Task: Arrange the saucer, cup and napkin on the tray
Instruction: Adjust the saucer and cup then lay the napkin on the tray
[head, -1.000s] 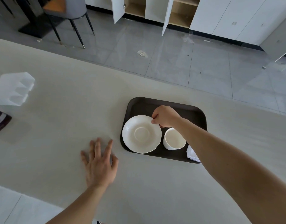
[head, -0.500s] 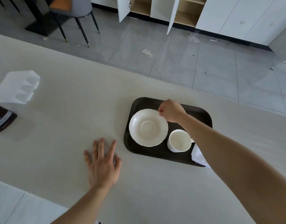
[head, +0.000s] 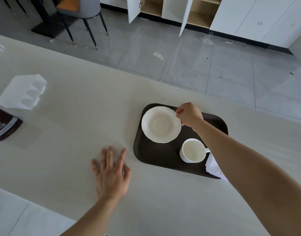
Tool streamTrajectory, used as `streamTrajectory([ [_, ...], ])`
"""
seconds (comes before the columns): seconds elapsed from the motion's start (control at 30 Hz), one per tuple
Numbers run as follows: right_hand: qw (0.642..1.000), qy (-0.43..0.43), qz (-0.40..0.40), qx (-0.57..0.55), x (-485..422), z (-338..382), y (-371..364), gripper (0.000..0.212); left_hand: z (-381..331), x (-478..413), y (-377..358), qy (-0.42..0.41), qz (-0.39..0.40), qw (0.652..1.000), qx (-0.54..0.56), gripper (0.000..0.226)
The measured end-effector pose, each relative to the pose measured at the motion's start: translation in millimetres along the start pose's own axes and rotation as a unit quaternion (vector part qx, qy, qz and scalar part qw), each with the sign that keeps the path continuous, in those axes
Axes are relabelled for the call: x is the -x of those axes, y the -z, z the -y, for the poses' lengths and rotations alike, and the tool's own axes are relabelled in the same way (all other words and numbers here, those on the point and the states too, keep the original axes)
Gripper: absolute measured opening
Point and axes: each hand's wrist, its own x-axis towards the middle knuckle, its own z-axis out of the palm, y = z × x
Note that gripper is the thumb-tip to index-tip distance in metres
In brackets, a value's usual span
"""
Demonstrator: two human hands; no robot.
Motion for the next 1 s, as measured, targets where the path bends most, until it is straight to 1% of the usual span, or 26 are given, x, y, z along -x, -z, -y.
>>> streamTrajectory([
  [0.33,1.000,-0.017,-0.006,-0.023,-1.7,-2.6,-4.3,0.021,-0.9,-0.4,2.5,0.001,0.007,1.000,-0.002,0.057],
  [0.8,0.993,-0.060,-0.011,-0.105,-3.4,0.0,-5.4,0.020,-1.7,-0.1,3.9,0.000,0.006,1.000,-0.006,0.056],
  [1.0,0.992,-0.059,-0.020,-0.107,-1.8,1.8,-6.3,0.020,-1.2,-0.7,3.9,-0.001,0.004,1.000,-0.008,0.056],
])
